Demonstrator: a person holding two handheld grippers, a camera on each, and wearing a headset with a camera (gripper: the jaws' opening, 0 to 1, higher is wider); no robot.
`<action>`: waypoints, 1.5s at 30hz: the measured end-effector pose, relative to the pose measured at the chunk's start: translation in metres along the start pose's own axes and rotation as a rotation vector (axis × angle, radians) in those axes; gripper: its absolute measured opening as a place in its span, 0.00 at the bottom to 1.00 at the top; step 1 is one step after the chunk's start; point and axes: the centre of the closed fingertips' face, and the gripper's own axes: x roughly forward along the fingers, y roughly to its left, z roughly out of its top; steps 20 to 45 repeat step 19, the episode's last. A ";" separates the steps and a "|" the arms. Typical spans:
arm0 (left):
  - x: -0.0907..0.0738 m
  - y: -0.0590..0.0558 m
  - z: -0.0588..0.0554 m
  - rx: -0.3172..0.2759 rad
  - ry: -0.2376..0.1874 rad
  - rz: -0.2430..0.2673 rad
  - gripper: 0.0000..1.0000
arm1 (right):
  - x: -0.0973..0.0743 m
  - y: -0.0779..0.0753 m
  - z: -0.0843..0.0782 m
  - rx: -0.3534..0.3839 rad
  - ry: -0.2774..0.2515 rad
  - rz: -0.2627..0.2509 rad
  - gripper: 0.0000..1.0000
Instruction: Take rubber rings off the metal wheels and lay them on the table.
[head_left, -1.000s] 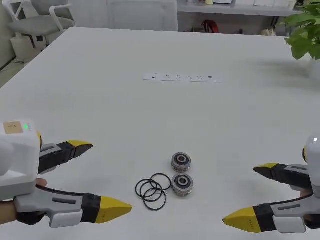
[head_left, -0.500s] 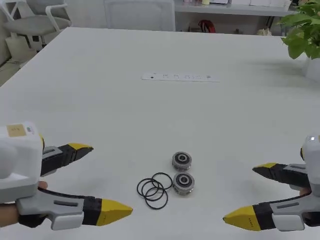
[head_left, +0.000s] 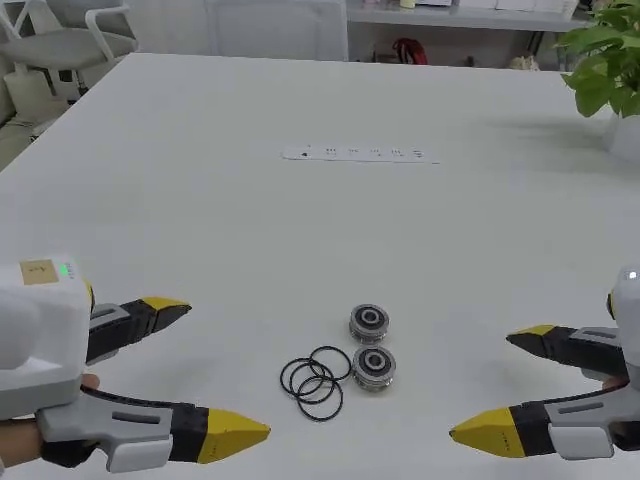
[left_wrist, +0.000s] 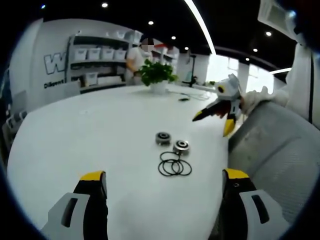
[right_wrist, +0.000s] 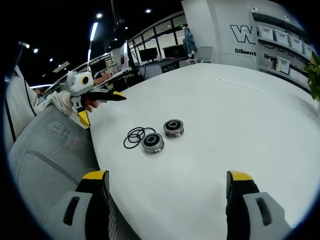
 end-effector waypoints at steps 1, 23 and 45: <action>0.000 0.000 0.000 -0.001 0.001 -0.001 0.97 | 0.000 0.000 0.000 0.000 0.002 0.001 0.94; 0.001 0.000 0.001 0.010 0.012 0.016 0.97 | 0.001 -0.001 -0.004 -0.005 0.008 0.022 0.93; 0.001 0.000 0.001 0.010 0.012 0.016 0.97 | 0.001 -0.001 -0.004 -0.005 0.008 0.022 0.93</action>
